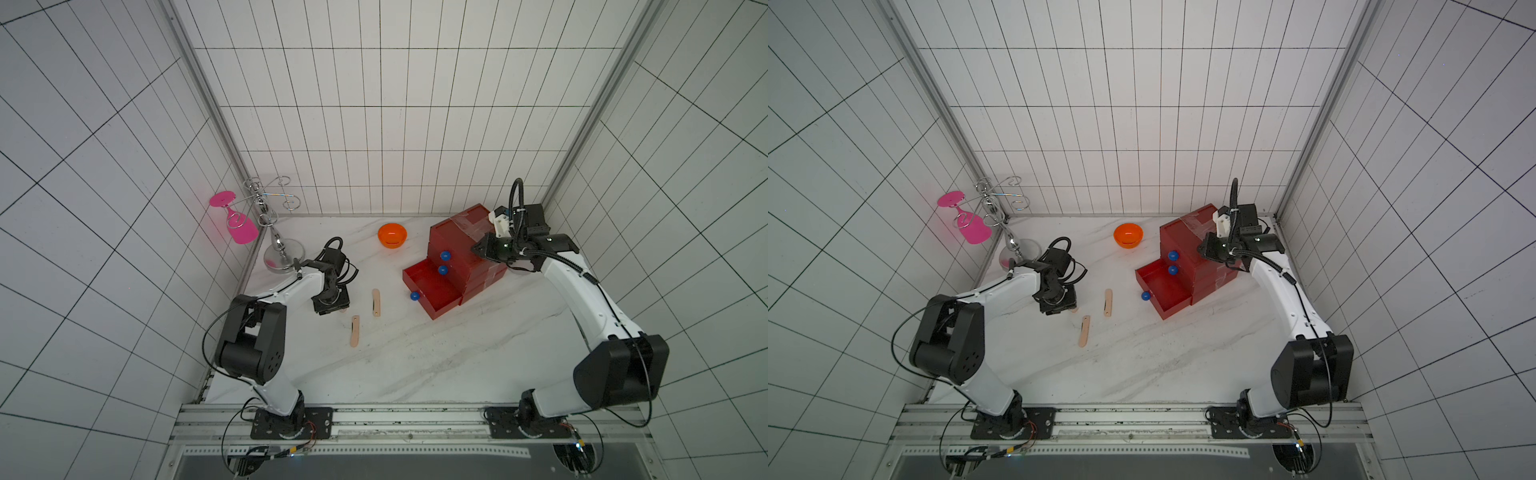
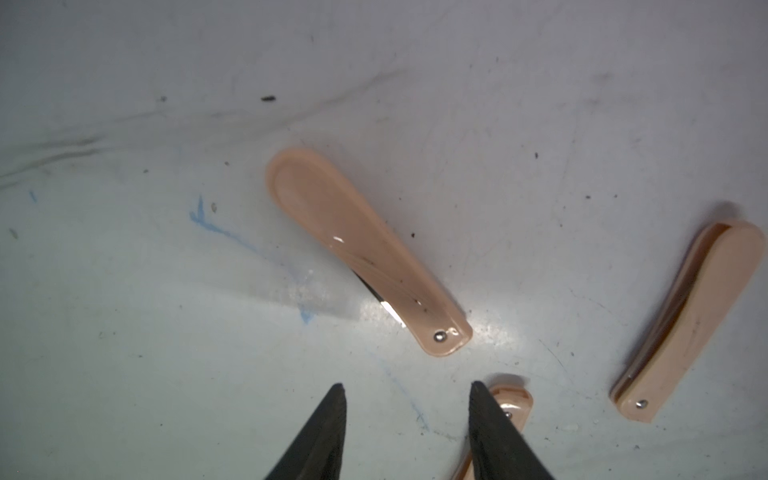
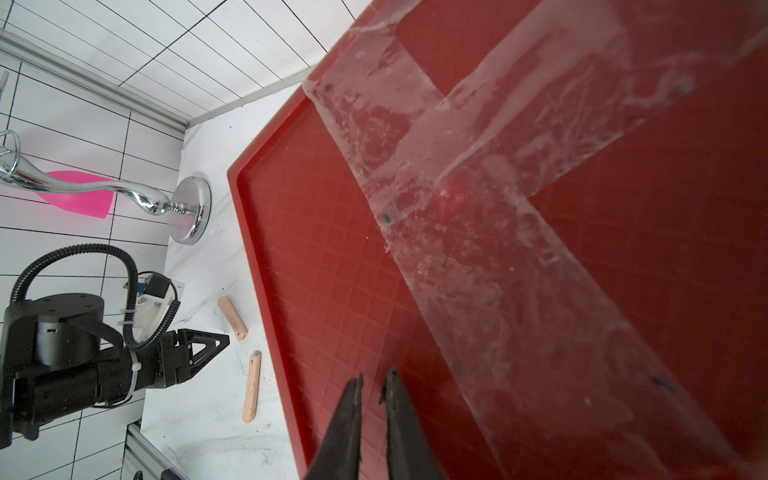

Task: Place the fruit knives into the drawer by color
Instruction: Pick up the fruit knife from the center of the board.

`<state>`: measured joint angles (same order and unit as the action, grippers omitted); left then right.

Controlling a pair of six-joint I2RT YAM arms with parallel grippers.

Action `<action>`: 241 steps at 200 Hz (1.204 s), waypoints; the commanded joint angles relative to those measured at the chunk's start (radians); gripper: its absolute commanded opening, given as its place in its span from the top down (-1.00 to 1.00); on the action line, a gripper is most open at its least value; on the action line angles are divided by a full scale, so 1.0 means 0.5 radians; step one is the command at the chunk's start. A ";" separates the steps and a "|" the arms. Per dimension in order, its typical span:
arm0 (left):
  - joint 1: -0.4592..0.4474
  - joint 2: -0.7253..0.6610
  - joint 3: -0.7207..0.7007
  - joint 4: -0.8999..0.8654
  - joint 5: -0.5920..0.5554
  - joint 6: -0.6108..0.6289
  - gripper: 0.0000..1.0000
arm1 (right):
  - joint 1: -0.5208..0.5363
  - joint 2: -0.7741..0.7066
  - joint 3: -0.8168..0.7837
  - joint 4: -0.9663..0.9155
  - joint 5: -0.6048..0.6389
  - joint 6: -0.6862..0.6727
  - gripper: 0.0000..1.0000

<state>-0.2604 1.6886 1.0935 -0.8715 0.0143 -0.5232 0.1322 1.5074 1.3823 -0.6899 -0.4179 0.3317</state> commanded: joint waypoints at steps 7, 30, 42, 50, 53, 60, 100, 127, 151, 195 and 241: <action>0.024 0.085 0.095 0.062 -0.052 -0.069 -0.03 | 0.030 0.274 -0.249 -0.627 0.179 -0.022 0.69; 0.048 0.149 0.141 0.087 -0.018 -0.131 -0.10 | 0.028 0.271 -0.245 -0.624 0.179 -0.019 0.69; 0.053 0.187 0.174 0.080 -0.015 -0.146 -0.12 | 0.030 0.274 -0.245 -0.624 0.175 -0.019 0.69; 0.057 0.207 0.192 0.077 -0.021 -0.158 -0.12 | 0.030 0.274 -0.243 -0.625 0.173 -0.019 0.69; 0.057 0.215 0.197 0.078 -0.022 -0.163 -0.13 | 0.029 0.274 -0.243 -0.624 0.171 -0.018 0.69; 0.063 0.228 0.209 0.078 -0.020 -0.173 -0.12 | 0.029 0.274 -0.245 -0.621 0.170 -0.019 0.69; 0.091 0.282 0.225 0.091 -0.062 -0.259 -0.11 | 0.031 0.277 -0.259 -0.610 0.159 -0.018 0.68; 0.103 0.328 0.204 0.111 -0.056 -0.315 -0.05 | 0.030 0.276 -0.260 -0.604 0.155 -0.022 0.69; 0.103 0.354 0.192 0.119 -0.060 -0.348 0.06 | 0.032 0.282 -0.258 -0.597 0.152 -0.022 0.69; 0.102 0.375 0.182 0.096 -0.099 -0.359 0.25 | 0.028 0.289 -0.263 -0.586 0.143 -0.019 0.69; 0.102 0.367 0.098 0.131 -0.080 -0.338 0.51 | 0.029 0.288 -0.267 -0.575 0.140 -0.016 0.69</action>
<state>-0.2138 1.8526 1.1820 -0.8265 -0.0128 -0.6880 0.1322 1.5093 1.3819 -0.6857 -0.4252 0.3317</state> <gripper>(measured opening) 0.268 0.157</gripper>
